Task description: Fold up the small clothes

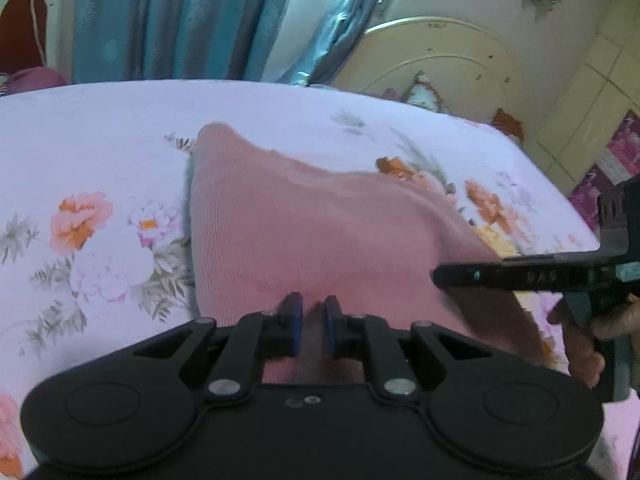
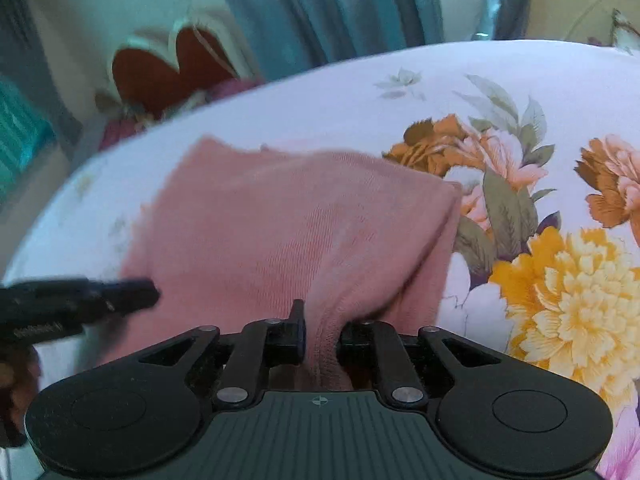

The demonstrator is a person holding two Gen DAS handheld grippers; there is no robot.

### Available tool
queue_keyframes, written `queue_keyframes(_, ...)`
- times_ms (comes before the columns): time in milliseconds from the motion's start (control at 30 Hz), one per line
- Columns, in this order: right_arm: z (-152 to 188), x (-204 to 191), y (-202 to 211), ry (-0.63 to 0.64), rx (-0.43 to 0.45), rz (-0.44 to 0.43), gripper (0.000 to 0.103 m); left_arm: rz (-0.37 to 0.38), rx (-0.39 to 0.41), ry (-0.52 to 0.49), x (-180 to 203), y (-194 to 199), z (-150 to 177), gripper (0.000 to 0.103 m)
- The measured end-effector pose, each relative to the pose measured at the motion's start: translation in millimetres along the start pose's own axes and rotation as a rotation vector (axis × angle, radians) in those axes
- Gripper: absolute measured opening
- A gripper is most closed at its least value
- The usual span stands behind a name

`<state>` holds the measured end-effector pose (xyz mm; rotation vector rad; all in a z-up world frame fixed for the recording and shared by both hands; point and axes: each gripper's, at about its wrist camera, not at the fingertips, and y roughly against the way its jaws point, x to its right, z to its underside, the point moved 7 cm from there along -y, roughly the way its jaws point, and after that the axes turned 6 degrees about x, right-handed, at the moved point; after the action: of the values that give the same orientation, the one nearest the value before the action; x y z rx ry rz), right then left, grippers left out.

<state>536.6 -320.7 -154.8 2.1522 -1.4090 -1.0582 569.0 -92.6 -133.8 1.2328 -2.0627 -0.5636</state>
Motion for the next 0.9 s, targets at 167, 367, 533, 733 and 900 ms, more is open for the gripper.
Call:
queue_keyframes(167,-23.4,28.6,-6.1,-0.116,0.055,0.027,0.047,-0.007,0.046,-0.008,-15.7,-9.9,-28.5,0.017)
queue_keyframes(367,-41.4,37.2,-7.9,-0.077,0.123,0.056,0.006,0.002,0.054,0.008,-30.7,-43.7,-39.8,0.017)
queue_keyframes(533,-25.0,45.6,-5.6,-0.02,0.119,0.102,0.005,0.011,0.101,0.032,-34.3,-60.4,-33.3,0.017)
queue_keyframes(733,-40.5,38.0,0.8,-0.002,0.164,0.083,0.006,0.027,0.086,-0.036,-18.4,-57.2,-62.2,0.015)
queue_keyframes(900,-44.9,55.0,-29.1,-0.03,0.073,0.137,0.006,-0.045,0.008,-0.033,-37.7,-95.8,-57.2,0.018)
